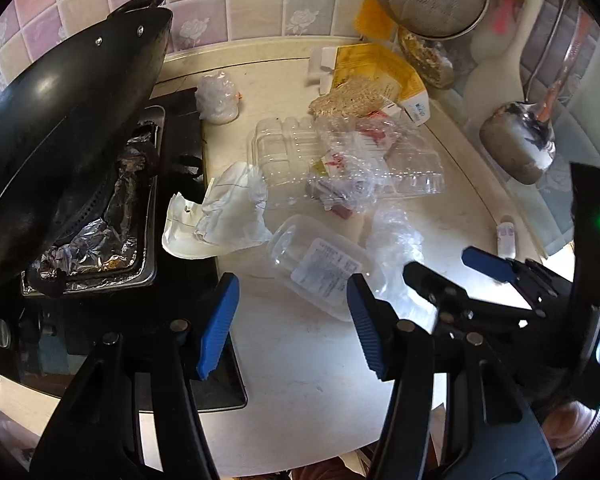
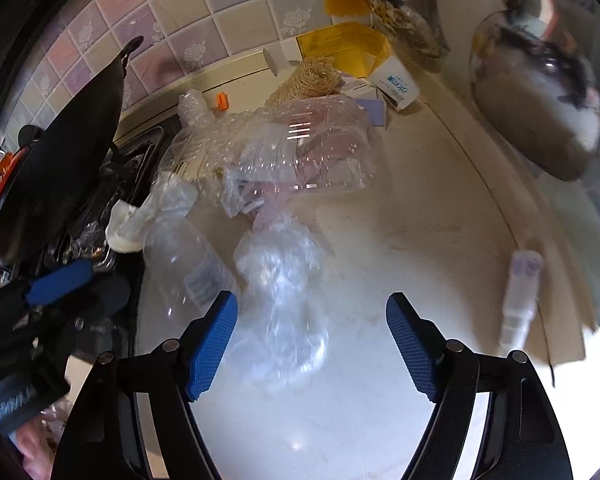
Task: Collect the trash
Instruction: 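Move both tools toward the clear plastic bag and bottles on the counter, then grasp the crumpled clear plastic bag with the right tool while the left tool grasps the blue-labelled clear bottle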
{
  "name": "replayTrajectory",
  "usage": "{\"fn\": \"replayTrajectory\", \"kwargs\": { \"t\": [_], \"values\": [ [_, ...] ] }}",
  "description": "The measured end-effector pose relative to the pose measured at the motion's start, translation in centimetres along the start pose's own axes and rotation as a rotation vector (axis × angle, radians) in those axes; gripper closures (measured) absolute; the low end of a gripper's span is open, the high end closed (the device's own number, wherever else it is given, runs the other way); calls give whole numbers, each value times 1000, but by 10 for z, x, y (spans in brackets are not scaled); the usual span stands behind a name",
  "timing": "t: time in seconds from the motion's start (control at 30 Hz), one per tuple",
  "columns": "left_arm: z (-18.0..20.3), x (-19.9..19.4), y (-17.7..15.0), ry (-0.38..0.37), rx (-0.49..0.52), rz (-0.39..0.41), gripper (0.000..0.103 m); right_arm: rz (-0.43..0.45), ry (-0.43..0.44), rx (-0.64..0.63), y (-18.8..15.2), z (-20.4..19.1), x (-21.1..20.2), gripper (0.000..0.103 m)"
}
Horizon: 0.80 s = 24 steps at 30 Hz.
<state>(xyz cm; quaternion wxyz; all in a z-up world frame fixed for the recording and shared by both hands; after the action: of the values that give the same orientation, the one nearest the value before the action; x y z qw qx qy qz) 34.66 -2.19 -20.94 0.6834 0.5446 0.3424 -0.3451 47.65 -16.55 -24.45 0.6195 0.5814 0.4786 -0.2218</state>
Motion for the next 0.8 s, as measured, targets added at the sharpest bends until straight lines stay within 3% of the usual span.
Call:
{"fn": "replayTrajectory", "kwargs": {
  "t": [0.1,0.2,0.33,0.8],
  "values": [
    [-2,5,2,2,-12,-11,50,-5,19,-20,8,-7,15,28],
    [-2,10,2,-3,-22,-20,50,-38,39,-38,13,-11,34,44],
    [-1,13,3,-9,-30,-27,50,-45,77,-62,14,-15,40,75],
    [8,24,11,-96,-85,-72,42,19,3,3,-3,13,2,78]
  ]
}}
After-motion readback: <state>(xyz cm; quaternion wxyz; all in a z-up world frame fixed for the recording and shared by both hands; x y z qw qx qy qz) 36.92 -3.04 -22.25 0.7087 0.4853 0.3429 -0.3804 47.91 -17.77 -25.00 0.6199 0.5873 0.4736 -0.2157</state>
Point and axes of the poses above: each gripper's, at about its wrist camera, not at the fingertips, and x roughly the way its jaws point, z to its right, y to its top, the point moved 3 cm from there along x, roughly the way its jaws point, and after that the axes turned 9 degrees about -y, right-handed, at the moved point
